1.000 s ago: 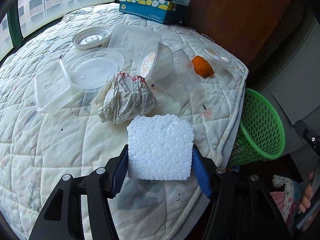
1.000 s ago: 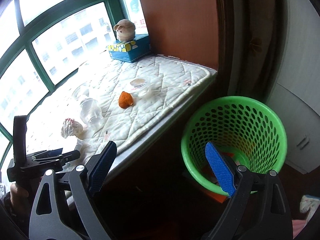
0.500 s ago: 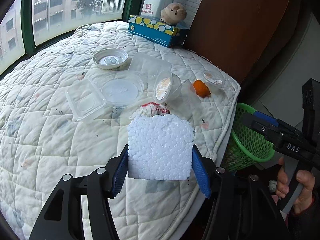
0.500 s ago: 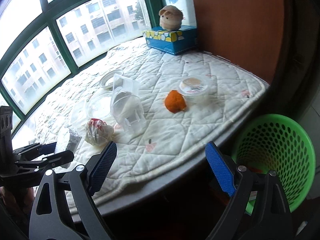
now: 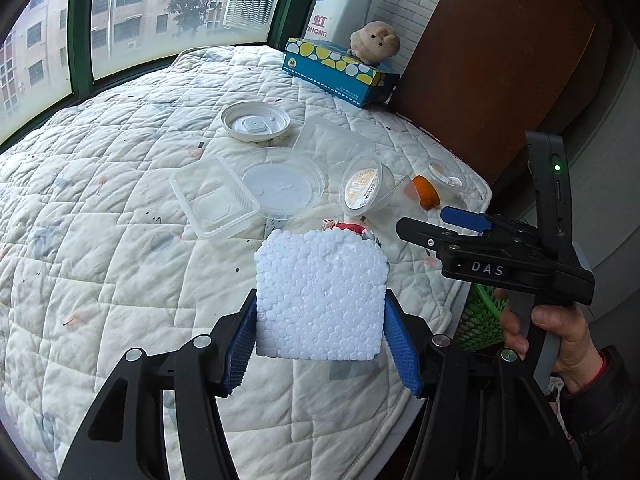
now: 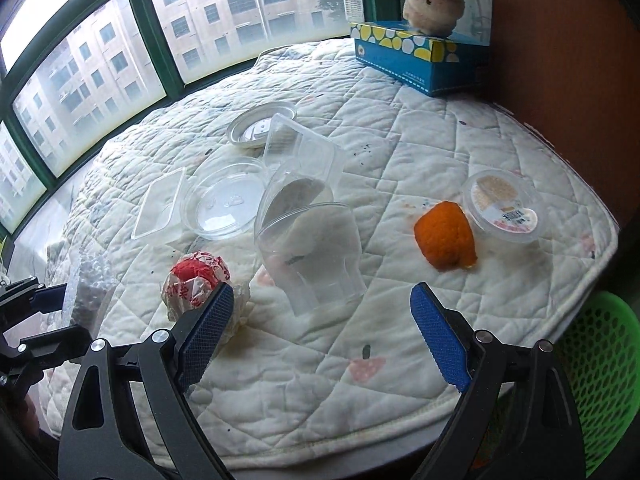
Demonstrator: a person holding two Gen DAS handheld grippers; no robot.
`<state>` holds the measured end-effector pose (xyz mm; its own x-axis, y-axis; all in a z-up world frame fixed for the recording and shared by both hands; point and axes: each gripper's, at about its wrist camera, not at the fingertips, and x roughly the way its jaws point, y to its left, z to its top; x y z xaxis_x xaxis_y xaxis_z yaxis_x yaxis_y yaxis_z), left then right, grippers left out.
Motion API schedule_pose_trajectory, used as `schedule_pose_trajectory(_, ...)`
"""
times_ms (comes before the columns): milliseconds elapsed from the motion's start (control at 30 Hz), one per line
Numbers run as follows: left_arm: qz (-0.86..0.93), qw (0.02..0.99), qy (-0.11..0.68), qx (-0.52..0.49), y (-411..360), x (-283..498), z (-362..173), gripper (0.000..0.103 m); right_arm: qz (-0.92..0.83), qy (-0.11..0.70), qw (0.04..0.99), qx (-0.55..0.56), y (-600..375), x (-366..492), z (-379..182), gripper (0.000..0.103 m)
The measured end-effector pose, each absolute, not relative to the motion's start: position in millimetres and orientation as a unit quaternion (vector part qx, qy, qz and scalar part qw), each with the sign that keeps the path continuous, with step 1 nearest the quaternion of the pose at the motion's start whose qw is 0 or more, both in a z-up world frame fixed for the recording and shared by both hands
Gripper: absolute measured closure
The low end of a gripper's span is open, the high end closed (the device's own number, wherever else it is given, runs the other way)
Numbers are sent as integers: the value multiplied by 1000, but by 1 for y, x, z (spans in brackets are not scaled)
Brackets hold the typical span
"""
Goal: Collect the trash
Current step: 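Grasp a clear plastic cup with the right tool and carry it to the basket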
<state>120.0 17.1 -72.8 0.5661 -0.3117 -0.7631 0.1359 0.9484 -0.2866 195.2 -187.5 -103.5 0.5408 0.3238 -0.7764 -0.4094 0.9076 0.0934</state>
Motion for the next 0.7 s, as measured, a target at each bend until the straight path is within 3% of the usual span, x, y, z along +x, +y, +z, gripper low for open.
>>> schedule_pose_trajectory(267, -122, 876, 454, -108, 25, 123, -79, 46, 223, 446, 865, -60, -175, 218, -119, 22)
schedule_pose_trajectory(333, -121, 875, 456, -110, 25, 124, -81, 46, 224, 452, 861, -66, -173, 219, -122, 28)
schedule_pose_trajectory(400, -120, 874, 457, -111, 25, 124, -82, 46, 223, 452, 861, -69, -173, 218, -123, 42)
schedule_pose_trajectory(700, -129, 877, 451, -105, 16, 122, -77, 46, 211, 447, 867, -63, -195, 195, -113, 42)
